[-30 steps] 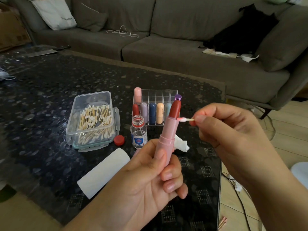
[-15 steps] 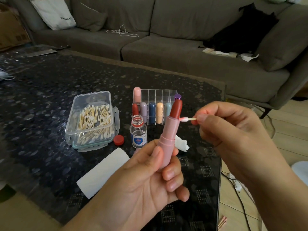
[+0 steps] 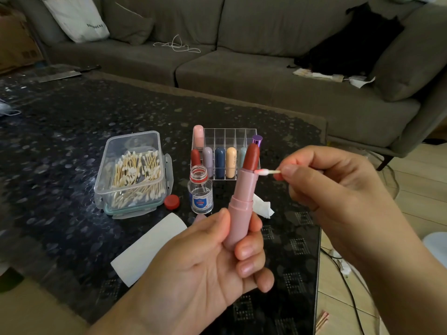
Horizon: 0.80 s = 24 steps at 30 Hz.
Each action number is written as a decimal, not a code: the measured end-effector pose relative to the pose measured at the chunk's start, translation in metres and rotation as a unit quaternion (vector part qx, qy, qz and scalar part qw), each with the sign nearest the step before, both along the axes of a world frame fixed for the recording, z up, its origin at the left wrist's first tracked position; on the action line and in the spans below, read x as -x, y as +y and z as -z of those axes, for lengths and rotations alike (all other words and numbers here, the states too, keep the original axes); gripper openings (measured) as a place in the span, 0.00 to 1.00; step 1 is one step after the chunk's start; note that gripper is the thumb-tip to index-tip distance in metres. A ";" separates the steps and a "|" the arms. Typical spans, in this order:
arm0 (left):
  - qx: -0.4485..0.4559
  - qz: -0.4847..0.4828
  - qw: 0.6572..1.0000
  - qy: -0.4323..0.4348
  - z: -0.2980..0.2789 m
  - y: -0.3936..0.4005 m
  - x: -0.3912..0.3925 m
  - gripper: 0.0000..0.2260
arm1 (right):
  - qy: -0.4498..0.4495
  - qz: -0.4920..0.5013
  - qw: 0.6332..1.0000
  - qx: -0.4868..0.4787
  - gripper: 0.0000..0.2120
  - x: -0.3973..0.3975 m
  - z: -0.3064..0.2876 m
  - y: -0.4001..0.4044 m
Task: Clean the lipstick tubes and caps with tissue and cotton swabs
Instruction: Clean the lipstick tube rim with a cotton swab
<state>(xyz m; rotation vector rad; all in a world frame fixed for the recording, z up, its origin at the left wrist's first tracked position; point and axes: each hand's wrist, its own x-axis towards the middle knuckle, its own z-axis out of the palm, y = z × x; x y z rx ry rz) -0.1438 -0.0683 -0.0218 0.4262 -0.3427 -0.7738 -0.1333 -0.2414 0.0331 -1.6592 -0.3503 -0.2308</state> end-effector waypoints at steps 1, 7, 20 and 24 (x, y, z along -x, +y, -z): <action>-0.002 0.004 1.000 0.001 0.000 0.000 0.000 0.14 | 0.002 0.003 1.000 -0.001 0.09 0.000 0.000 0.000; -0.001 0.000 1.000 -0.018 -0.001 0.001 0.002 0.08 | 0.006 0.002 1.000 -0.005 0.10 0.002 0.000 0.002; 0.005 -0.008 1.000 -0.019 0.002 0.000 -0.001 0.13 | -0.001 -0.009 1.000 -0.003 0.09 0.001 -0.001 0.001; 0.005 -0.003 1.000 -0.020 0.001 0.000 0.000 0.14 | 0.000 -0.007 1.000 0.002 0.09 0.000 -0.001 0.000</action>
